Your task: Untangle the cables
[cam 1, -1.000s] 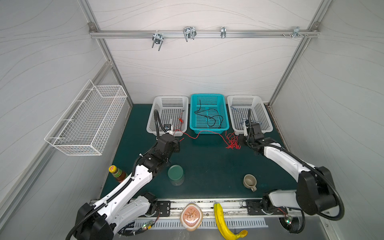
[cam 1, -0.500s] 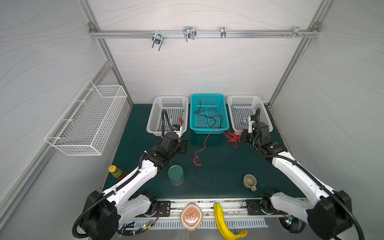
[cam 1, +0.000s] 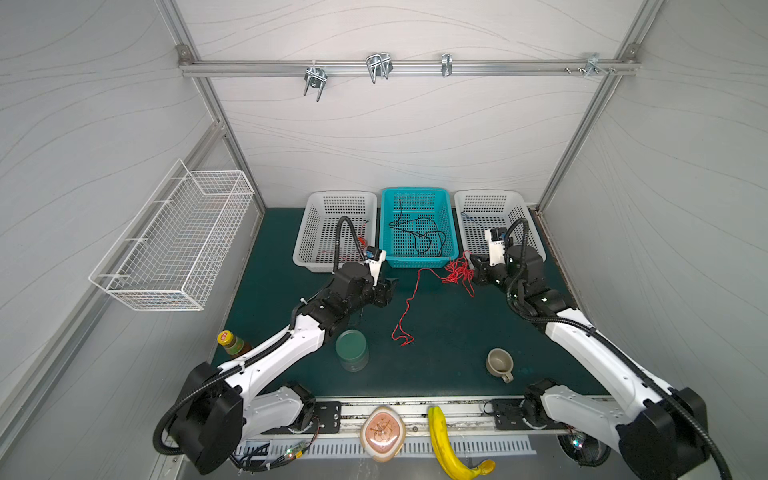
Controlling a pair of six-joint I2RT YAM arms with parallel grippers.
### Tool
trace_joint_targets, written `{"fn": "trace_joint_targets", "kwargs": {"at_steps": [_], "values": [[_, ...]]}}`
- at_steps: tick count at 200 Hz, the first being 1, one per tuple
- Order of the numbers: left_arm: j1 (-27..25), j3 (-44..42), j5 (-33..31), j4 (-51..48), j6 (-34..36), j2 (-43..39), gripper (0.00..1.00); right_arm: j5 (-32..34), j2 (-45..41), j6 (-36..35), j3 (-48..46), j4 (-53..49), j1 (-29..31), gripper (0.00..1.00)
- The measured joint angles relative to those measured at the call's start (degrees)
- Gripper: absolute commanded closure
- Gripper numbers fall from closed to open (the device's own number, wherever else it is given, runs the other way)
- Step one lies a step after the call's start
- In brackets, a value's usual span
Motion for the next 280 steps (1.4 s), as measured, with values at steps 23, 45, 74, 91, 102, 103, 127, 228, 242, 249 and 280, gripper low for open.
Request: {"fn": "trace_joint_targets", "kwargs": {"at_steps": [23,45,74,91,102,103,127,228,242,249,280], "values": [[-2.56,1.44,-0.66,1.68,3.13,3.37,0.4,-3.67,0.83,-0.24,1.09,1.16,0.22,1.0],[-3.74,1.49,-0.92,4.37,5.95,4.9,0.4,-6.45,1.51,-0.33,2.64,1.66,0.35,1.0],[-5.01,1.49,-2.54,9.64,10.4,5.73,0.4,-9.84,2.49,-0.33,4.48,2.12,0.39,1.0],[-5.66,1.49,-3.54,12.44,13.09,6.25,0.4,-11.43,2.99,-0.31,5.22,2.19,0.42,1.0],[-5.99,1.49,-4.2,14.05,15.12,6.64,0.4,-12.48,3.32,-0.26,5.68,2.16,0.42,1.0],[-6.01,1.49,-4.31,14.27,15.34,6.71,0.41,-12.61,3.34,-0.26,5.7,2.16,0.42,1.0],[-6.38,1.49,-5.03,17.16,19.58,7.85,0.42,-14.93,4.11,-0.11,7.06,1.99,0.42,1.0],[-7.56,-0.22,-7.74,29.81,35.67,12.09,0.68,-21.16,5.03,0.79,9.42,1.62,0.52,1.0],[-7.63,-0.22,-7.76,30.6,36.65,12.59,0.8,-21.35,5.27,1.11,9.42,1.62,0.52,1.0],[-7.67,-0.24,-7.85,30.8,37.13,12.81,0.85,-21.38,5.31,1.29,9.42,1.62,0.52,1.0],[-7.87,-0.26,-7.93,30.82,37.88,12.9,1.0,-20.52,5.33,1.4,9.42,1.38,0.52,1.0]]}}
